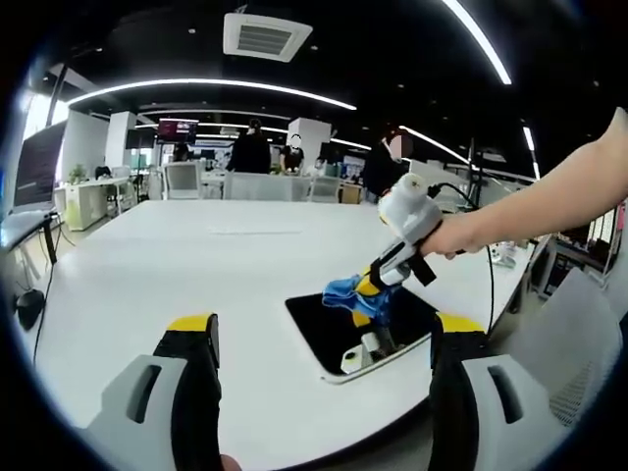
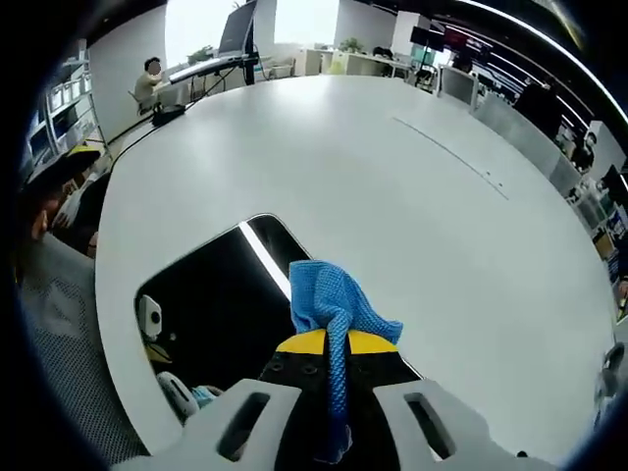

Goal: Wipe the mirror surface with the cleaning cloth until all visible marks leave the cleaned area.

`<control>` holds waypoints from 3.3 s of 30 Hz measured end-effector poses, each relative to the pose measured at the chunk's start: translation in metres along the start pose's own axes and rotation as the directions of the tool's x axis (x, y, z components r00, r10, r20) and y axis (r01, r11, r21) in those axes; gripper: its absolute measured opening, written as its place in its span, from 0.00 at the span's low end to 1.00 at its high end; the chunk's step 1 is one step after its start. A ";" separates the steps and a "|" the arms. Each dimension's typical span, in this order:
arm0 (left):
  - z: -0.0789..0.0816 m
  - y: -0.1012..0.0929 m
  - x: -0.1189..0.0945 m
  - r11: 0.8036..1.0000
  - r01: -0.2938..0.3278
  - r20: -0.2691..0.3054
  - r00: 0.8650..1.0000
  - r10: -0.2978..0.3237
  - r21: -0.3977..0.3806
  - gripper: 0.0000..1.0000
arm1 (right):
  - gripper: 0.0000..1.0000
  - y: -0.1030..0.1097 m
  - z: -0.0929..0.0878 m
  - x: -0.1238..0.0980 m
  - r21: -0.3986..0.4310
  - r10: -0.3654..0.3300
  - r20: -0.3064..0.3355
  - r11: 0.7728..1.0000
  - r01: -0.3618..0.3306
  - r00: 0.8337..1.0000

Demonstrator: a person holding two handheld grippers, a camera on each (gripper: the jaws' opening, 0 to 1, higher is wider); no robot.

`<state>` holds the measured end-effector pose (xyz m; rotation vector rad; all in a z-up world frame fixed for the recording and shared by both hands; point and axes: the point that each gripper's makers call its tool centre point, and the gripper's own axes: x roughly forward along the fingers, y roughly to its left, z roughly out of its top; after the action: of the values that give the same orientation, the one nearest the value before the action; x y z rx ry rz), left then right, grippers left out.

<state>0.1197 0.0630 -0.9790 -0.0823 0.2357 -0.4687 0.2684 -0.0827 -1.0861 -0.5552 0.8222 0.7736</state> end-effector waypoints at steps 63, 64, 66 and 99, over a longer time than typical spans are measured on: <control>0.002 -0.001 0.001 1.000 0.005 0.013 1.000 -0.005 -0.008 0.87 | 0.00 -0.035 -0.020 -0.007 0.048 -0.064 -0.048 0.997 0.067 0.997; 0.002 -0.001 0.001 1.000 0.007 0.013 1.000 -0.007 -0.008 0.87 | 0.00 -0.035 -0.020 -0.007 0.053 -0.065 -0.049 0.996 0.068 0.997; 0.002 -0.002 0.001 1.000 0.010 0.012 1.000 -0.010 -0.008 0.87 | 0.00 -0.036 -0.020 -0.007 0.061 -0.068 -0.052 0.996 0.071 0.996; 0.001 -0.002 0.001 1.000 0.008 0.001 1.000 -0.008 -0.007 0.86 | 0.00 -0.009 -0.032 -0.025 0.346 -0.090 0.019 0.935 0.077 0.996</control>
<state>0.1196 0.0611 -0.9784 -0.0901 0.2365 -0.4763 0.2503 -0.1196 -1.0827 -0.2596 0.8736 0.5422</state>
